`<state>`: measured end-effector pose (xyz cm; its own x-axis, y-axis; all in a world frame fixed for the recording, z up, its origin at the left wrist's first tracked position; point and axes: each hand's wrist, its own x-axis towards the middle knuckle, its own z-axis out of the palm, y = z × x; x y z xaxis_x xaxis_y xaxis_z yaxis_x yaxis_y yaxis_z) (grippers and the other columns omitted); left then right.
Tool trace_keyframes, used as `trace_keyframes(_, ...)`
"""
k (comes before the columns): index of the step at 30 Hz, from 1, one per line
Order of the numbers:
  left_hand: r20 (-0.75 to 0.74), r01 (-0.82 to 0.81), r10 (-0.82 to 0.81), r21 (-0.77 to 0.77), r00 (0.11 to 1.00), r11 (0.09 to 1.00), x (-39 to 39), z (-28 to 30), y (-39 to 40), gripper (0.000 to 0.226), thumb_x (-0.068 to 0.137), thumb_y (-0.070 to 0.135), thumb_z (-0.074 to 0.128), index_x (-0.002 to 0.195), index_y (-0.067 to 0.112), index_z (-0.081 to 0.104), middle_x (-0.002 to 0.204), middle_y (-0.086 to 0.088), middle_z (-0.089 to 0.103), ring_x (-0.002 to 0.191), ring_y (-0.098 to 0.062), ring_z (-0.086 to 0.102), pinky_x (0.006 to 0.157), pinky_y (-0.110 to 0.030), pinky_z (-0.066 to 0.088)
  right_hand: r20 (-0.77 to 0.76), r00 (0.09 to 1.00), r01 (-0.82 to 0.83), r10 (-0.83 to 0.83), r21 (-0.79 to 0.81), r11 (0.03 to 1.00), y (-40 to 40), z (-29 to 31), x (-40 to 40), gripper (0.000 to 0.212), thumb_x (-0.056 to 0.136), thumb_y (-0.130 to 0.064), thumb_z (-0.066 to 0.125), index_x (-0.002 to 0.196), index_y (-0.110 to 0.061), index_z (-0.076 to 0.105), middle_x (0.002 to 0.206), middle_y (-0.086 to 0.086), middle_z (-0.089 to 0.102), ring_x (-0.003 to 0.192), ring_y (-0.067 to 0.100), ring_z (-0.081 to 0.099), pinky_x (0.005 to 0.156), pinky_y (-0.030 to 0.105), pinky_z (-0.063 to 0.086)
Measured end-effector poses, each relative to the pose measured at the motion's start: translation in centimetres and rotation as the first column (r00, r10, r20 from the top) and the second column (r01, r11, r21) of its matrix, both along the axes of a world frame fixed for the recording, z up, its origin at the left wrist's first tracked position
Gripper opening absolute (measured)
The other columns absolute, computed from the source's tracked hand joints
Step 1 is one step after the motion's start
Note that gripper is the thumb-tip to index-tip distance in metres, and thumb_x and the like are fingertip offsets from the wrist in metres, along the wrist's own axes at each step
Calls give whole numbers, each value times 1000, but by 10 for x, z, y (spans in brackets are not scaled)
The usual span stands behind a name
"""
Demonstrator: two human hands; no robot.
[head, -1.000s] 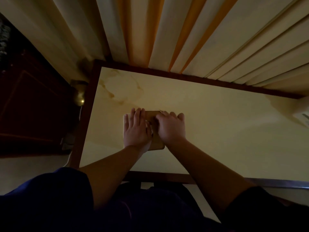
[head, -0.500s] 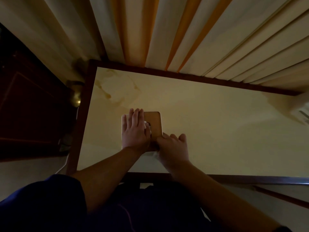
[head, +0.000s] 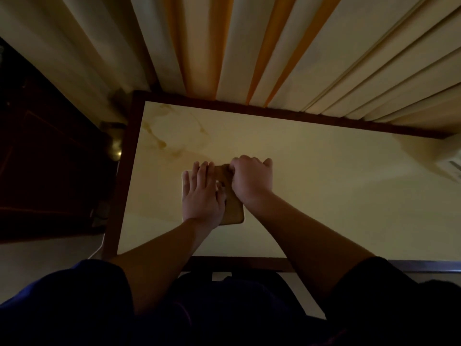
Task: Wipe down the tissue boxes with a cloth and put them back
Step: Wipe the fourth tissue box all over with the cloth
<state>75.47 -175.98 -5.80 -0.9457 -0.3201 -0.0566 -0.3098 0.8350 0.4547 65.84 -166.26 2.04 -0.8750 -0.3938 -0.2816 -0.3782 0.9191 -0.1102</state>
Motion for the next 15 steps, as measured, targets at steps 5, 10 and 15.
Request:
trace_keyframes(5, -1, -19, 20, 7, 1000, 1000, -3, -5, -2, 66, 102, 38, 24, 159, 6, 34, 164, -12, 35, 157, -31, 18, 129, -50, 7, -20, 998, -57, 57, -15, 998, 31, -9, 47, 15, 101, -29, 52, 96, -26, 66, 102, -2, 64, 99, 28, 63, 91, 44, 33)
trace_keyframes(10, -26, -37, 36, -12, 999, 999, -4, -7, -1, 66, 99, 36, 28, 156, 4, 40, 160, -14, 42, 155, -34, 26, 127, -55, 15, 8, 994, -105, 105, 29, 994, 56, -16, 90, 9, 93, -26, 62, 99, -32, 65, 108, -7, 67, 92, 23, 66, 75, 40, 18)
trace_keyframes(15, -12, 33, -33, -33, 999, 999, -5, -8, -1, 66, 100, 35, 25, 158, 6, 36, 163, -10, 37, 157, -30, 20, 129, -51, 9, 23, 996, -87, 85, 82, 993, 58, -16, 98, 12, 88, -41, 59, 92, -36, 69, 97, -8, 70, 82, 19, 69, 73, 38, 12)
